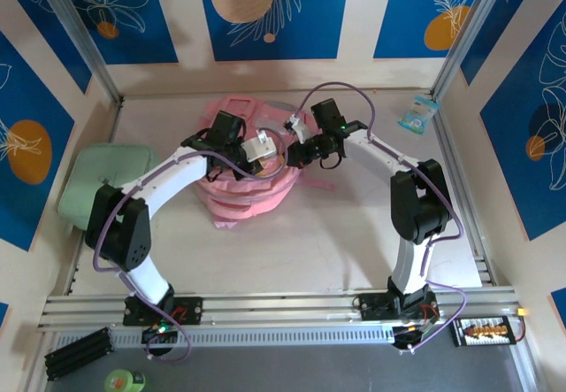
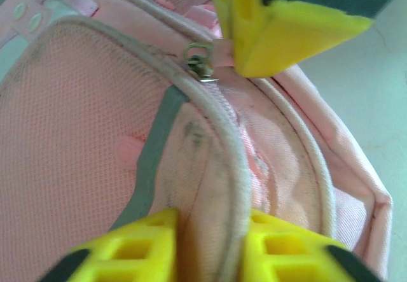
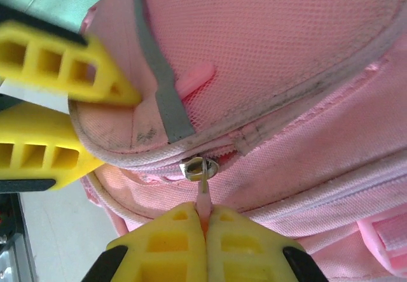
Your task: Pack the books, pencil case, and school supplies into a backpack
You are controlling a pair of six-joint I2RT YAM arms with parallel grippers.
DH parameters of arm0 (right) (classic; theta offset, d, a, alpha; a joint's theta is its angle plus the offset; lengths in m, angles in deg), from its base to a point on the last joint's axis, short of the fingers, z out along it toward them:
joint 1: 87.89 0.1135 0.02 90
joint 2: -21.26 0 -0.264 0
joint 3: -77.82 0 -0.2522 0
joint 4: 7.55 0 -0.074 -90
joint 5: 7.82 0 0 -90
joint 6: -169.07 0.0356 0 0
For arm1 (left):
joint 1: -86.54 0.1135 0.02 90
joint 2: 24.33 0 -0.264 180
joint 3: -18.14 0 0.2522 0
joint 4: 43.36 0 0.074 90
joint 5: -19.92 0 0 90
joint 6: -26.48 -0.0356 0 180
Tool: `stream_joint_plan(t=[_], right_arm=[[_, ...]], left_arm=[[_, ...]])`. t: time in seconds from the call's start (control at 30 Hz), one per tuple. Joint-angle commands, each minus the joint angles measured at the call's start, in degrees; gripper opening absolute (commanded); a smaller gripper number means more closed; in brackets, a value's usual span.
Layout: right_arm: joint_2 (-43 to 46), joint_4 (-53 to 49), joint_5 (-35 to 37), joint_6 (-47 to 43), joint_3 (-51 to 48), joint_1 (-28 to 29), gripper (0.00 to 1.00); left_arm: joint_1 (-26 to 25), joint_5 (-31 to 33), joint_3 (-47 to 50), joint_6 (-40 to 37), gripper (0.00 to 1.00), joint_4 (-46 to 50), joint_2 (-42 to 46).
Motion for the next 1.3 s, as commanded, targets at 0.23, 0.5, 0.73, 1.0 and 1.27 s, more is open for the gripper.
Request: stream_joint_plan(t=[0.23,0.5,0.73,1.0,1.27], right_arm=[[0.9,-1.0,4.4,11.4,1.2,-5.6,0.00],[8.3,0.6,7.3,14.8,-9.2,-7.8,0.00],[19.1,4.0,14.7,17.6,-21.8,-11.5,0.01],[32.8,7.3,26.2,21.2,-25.0,-12.2,0.72],[40.4,14.0,43.7,25.9,-28.9,-20.9,0.93]], left_arm=[[0.2,-9.5,-1.3,-4.7,0.06,7.3,-1.4],[-0.6,-17.5,-1.7,0.7,0.53,7.0,0.2],[0.4,-11.7,1.0,15.5,0.78,-3.4,4.6],[7.4,5.0,14.1,37.1,1.00,-23.8,16.6],[15.5,26.4,27.6,53.2,1.00,-27.5,25.1]])
